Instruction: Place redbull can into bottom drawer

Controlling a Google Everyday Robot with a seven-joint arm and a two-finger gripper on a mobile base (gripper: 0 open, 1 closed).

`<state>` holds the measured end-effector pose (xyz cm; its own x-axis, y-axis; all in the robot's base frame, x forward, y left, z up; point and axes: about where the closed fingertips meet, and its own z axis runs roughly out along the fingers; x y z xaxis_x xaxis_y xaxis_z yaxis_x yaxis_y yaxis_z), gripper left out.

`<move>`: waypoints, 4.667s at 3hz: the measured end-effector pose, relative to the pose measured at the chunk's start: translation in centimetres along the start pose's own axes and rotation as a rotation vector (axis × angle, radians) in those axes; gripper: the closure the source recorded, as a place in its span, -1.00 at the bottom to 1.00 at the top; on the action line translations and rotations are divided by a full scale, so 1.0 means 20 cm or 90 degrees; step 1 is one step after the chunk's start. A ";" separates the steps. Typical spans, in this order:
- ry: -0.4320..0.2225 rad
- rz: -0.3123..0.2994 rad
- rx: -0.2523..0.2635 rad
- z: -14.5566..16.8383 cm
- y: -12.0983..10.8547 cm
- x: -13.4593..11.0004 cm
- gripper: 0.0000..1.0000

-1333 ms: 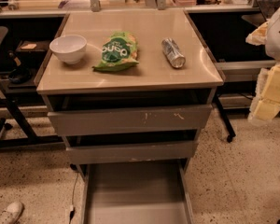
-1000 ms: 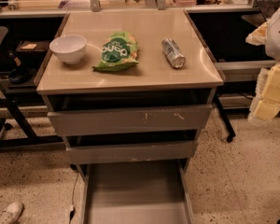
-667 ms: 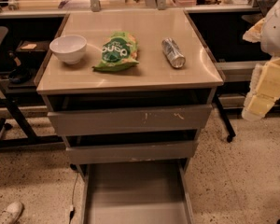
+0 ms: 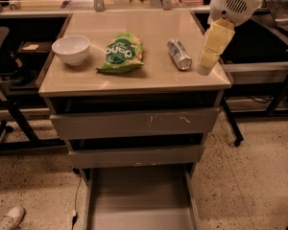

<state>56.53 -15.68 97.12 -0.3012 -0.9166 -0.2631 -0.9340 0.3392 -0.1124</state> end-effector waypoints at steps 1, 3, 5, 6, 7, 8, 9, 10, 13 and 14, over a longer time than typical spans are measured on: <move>-0.016 -0.003 0.017 -0.01 -0.04 -0.04 -1.00; -0.039 0.049 0.041 0.08 -0.24 -0.15 -1.00; -0.024 0.134 0.061 0.20 -0.51 -0.11 -1.00; -0.003 0.171 0.054 0.33 -0.62 -0.08 -1.00; 0.018 0.214 0.049 0.52 -0.77 -0.05 -1.00; 0.004 0.213 0.063 0.53 -0.81 -0.08 -1.00; -0.010 0.200 0.074 0.55 -0.83 -0.13 -1.00; -0.008 0.203 0.084 0.59 -0.86 -0.21 -1.00; 0.050 0.251 0.090 0.81 -0.93 -0.15 -1.00; 0.054 0.256 0.070 0.87 -0.91 -0.16 -1.00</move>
Offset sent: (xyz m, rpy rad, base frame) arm 0.0363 0.0157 0.0019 0.0189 -0.0609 -0.0538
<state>77.83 -15.27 83.29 -0.6567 -0.7191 -0.2272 -0.7141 0.6898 -0.1195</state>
